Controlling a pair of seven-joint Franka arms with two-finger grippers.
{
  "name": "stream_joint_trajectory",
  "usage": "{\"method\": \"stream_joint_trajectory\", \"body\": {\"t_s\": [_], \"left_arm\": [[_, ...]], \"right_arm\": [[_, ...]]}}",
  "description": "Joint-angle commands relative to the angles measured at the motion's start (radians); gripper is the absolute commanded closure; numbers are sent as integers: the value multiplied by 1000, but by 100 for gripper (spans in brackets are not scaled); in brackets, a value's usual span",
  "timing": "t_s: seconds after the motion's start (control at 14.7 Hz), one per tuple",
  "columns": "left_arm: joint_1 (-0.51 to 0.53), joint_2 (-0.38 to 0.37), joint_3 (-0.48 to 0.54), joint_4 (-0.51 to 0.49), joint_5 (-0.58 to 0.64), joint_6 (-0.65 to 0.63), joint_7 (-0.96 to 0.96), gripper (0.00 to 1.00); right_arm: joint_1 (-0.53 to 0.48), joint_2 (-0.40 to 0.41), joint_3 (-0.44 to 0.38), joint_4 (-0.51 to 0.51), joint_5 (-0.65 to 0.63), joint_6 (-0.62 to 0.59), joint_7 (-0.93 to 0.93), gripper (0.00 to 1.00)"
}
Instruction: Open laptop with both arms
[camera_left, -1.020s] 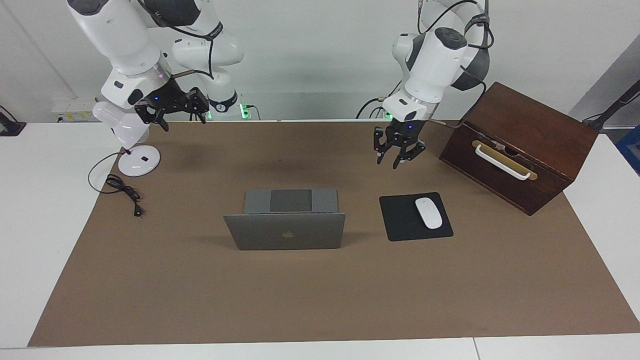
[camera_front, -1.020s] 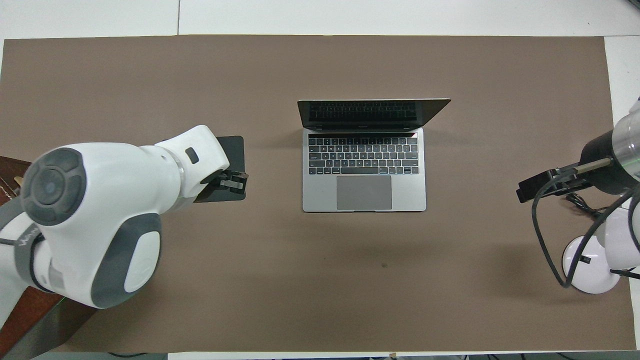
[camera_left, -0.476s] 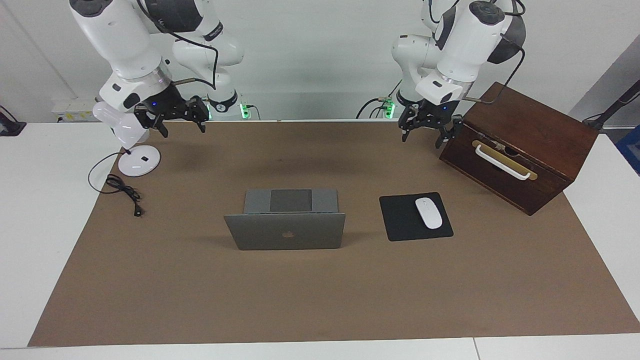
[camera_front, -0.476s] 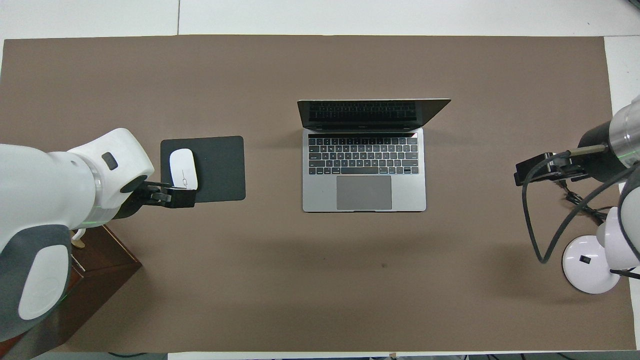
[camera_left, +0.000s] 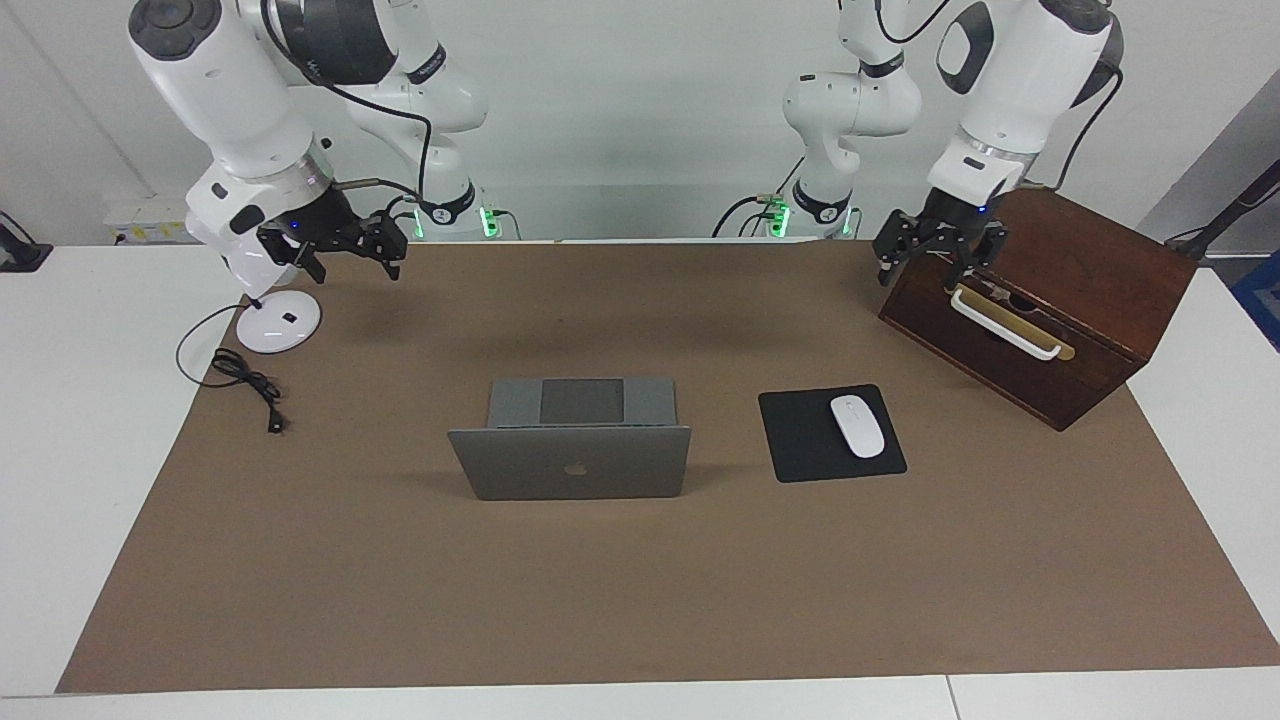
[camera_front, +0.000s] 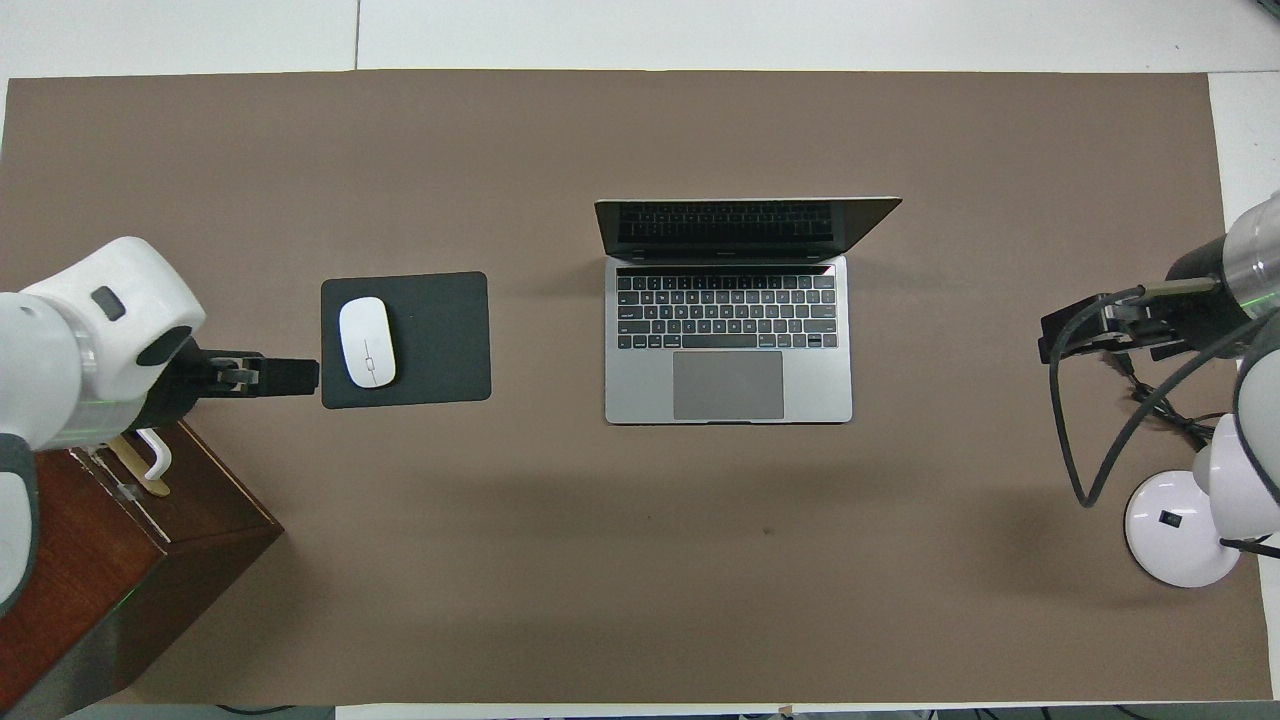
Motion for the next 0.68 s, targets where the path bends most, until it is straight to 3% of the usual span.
{"method": "stream_joint_trajectory", "body": {"t_s": [0.0,0.41,0.61], "left_arm": [[65,1,-13,65,40,-90,-1,0],[85,118,-13,350,42,-386,-1,0],[91,161,-12,445,39,-528,-1,0]], "right_arm": [[-17,8,28,16,-17,4,22,0],[-52,12,63,29,-14,8,45,0],[-50,11,63,26,-9,10,89,0]]}}
